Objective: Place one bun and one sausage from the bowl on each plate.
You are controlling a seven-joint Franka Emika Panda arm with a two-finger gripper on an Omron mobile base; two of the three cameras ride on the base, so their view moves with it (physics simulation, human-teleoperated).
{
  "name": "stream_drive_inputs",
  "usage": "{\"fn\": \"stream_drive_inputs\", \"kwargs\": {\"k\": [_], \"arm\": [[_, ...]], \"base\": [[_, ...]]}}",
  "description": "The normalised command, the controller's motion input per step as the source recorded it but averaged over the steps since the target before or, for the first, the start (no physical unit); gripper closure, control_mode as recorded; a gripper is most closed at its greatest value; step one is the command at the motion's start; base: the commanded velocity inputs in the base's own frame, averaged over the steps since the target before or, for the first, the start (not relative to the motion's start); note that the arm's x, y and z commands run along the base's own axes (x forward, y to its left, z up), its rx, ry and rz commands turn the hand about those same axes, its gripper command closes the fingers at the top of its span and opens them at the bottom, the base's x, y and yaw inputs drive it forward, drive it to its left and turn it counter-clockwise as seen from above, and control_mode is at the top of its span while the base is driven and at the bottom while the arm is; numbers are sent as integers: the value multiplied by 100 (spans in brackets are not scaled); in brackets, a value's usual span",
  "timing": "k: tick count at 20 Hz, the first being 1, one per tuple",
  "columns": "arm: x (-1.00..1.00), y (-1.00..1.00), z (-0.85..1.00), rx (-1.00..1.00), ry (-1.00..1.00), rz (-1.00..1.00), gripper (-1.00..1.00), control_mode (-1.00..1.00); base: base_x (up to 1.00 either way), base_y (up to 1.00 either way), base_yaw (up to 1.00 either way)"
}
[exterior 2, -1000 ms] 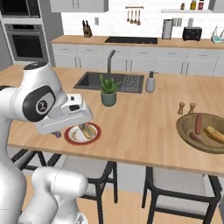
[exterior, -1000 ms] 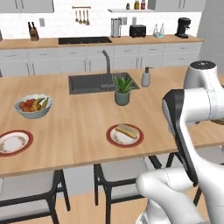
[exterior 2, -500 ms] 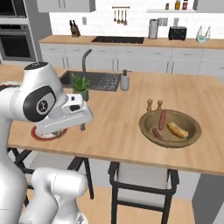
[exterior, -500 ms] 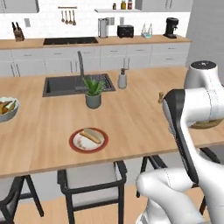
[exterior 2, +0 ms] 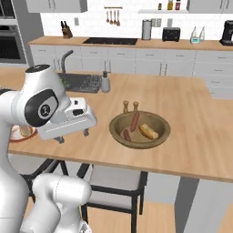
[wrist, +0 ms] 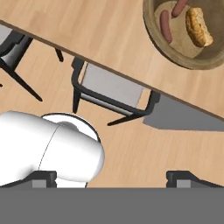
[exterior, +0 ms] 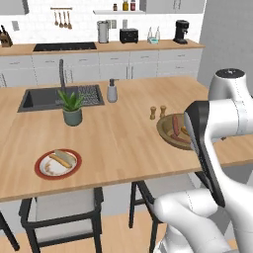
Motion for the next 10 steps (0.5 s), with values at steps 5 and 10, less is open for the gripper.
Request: {"fn": "stream_drive_inputs", "kwargs": {"k": [5,10], "arm": [[0,0,0,0,0,0,-100,100],[0,0,0,0,0,0,-100,100]], "base": [[0,-53,0],[0,-31,0]]}}
